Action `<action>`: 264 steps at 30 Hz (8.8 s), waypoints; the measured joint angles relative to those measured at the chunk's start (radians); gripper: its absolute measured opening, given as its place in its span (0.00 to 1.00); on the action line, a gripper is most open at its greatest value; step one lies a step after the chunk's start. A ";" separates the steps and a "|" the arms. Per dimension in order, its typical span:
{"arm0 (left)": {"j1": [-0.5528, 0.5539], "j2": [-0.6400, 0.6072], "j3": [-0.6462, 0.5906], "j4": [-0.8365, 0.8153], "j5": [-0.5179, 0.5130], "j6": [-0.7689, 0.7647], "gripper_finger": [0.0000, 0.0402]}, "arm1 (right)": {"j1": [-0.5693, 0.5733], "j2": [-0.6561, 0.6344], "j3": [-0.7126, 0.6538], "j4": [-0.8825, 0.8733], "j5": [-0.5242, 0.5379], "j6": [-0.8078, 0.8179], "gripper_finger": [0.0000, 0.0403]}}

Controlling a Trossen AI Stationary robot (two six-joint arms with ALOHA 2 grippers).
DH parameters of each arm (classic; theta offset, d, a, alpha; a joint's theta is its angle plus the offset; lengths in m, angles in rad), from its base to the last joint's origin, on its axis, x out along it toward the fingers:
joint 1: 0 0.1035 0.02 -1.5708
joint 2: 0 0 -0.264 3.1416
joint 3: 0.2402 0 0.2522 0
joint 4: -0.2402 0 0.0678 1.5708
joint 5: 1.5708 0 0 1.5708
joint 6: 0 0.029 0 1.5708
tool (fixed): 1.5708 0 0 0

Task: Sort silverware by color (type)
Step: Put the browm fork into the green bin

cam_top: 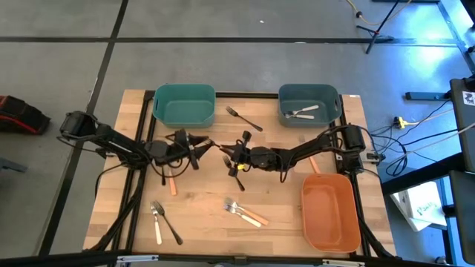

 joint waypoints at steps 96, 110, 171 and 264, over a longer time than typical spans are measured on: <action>0.417 -0.412 0.310 -0.776 -0.352 0.539 0.01 | -0.603 -0.730 -0.060 -1.571 0.007 0.468 0.34; 0.679 -0.341 0.243 -0.959 -0.056 0.225 0.01 | -0.603 -0.729 -0.060 -1.643 -0.014 0.438 0.34; 0.183 -0.405 0.298 -1.066 0.549 0.143 0.26 | -0.121 -0.705 -0.060 -1.185 0.016 0.330 0.34; -0.256 -0.052 0.339 -1.809 0.409 -0.886 0.09 | 0.005 -0.161 -0.059 -0.362 -0.093 0.179 0.34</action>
